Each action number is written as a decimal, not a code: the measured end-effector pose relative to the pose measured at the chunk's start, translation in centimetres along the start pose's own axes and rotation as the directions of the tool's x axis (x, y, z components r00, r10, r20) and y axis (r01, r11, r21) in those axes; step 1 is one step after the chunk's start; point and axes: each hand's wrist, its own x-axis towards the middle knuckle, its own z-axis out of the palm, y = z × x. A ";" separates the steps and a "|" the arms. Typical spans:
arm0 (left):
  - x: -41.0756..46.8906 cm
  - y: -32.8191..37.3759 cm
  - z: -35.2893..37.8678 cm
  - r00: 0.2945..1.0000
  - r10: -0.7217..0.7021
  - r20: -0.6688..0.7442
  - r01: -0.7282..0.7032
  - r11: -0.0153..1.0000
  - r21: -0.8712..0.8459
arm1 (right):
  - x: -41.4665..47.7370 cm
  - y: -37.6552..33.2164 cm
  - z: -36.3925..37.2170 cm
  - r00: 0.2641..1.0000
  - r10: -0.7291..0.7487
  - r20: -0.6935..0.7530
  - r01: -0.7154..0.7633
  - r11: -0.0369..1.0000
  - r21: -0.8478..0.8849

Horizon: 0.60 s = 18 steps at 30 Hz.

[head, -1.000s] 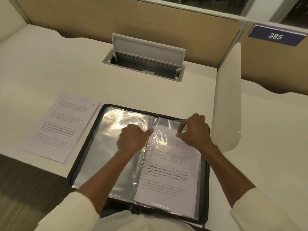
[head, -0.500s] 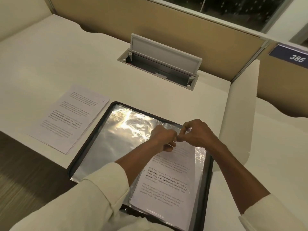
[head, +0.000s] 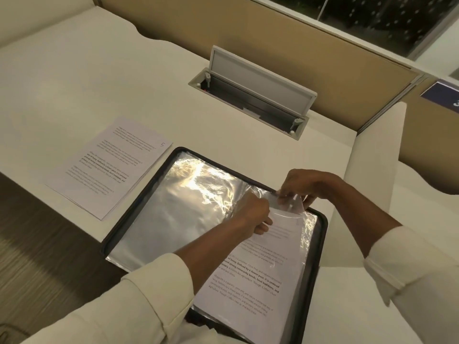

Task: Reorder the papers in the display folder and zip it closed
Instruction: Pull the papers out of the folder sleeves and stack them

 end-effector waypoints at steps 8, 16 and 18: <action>-0.1 -2.8 -0.3 0.980 0.172 -0.101 -0.166 0.984 0.070 | 2.2 -0.9 -0.2 0.975 0.172 0.138 -0.135 0.959 -0.247; 1.0 -11.5 -2.0 0.639 0.769 -0.006 -0.450 0.380 0.808 | 3.4 -1.5 1.6 0.935 0.301 0.187 -0.216 0.902 -0.375; 0.8 -13.5 -2.3 0.671 0.740 0.054 -0.466 0.364 0.807 | 4.1 -1.0 1.8 0.944 0.292 0.156 -0.211 0.893 -0.396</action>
